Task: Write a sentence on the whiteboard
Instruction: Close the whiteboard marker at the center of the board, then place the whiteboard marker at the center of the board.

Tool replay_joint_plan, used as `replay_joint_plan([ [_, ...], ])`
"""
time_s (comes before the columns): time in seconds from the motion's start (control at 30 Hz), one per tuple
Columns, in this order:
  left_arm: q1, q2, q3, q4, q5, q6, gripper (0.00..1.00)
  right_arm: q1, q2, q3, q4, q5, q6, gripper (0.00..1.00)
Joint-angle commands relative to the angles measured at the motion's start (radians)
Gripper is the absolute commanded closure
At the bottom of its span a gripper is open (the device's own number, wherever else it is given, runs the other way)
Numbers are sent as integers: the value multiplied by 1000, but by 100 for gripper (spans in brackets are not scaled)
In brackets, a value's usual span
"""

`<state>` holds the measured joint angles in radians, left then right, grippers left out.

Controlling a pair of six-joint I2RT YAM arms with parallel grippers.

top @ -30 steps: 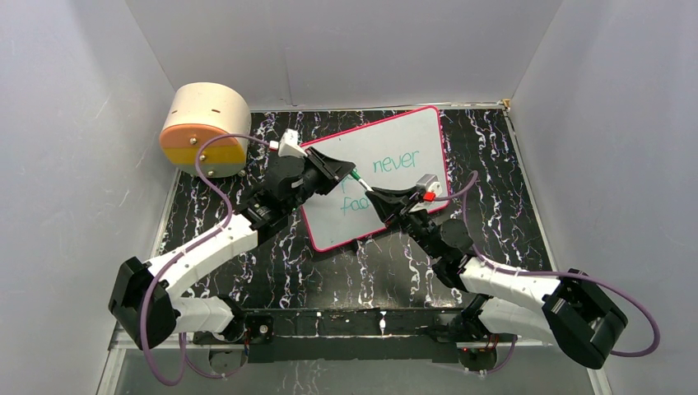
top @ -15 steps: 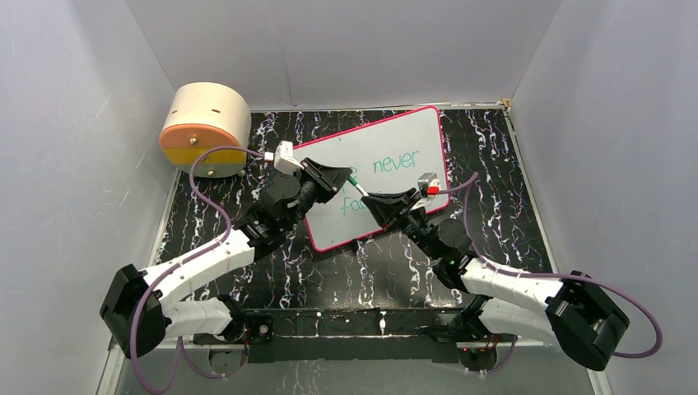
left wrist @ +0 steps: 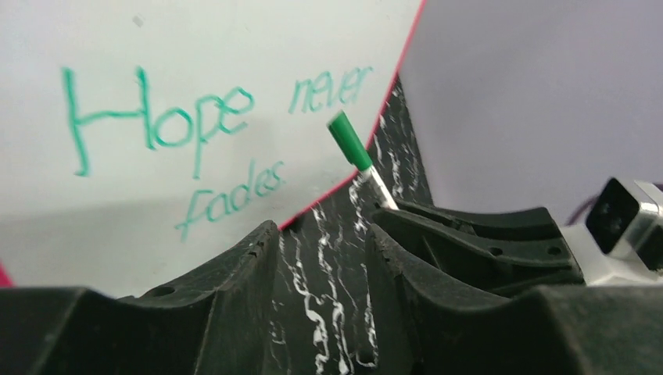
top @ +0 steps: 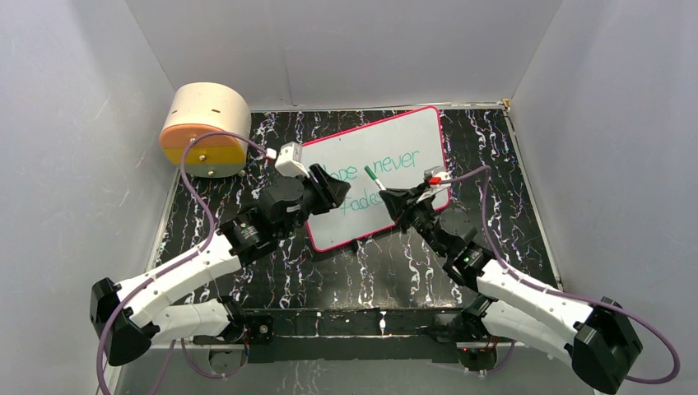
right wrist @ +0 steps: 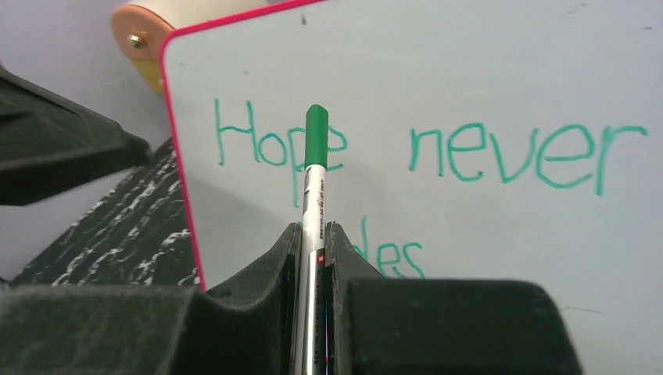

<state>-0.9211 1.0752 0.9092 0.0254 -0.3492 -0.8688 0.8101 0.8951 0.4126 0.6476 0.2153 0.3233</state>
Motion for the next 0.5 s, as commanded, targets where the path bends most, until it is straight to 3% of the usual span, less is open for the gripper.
replay_joint_plan([
  [0.0,59,-44,96,-162,-122,150,56,-21,-59,99,-271,168,-51,100],
  [0.23,294,-81,178,-318,-75,272,51,-120,-125,151,-536,367,-17,100],
  [0.47,453,-201,98,-359,-140,362,44,-328,-141,170,-764,446,74,100],
])
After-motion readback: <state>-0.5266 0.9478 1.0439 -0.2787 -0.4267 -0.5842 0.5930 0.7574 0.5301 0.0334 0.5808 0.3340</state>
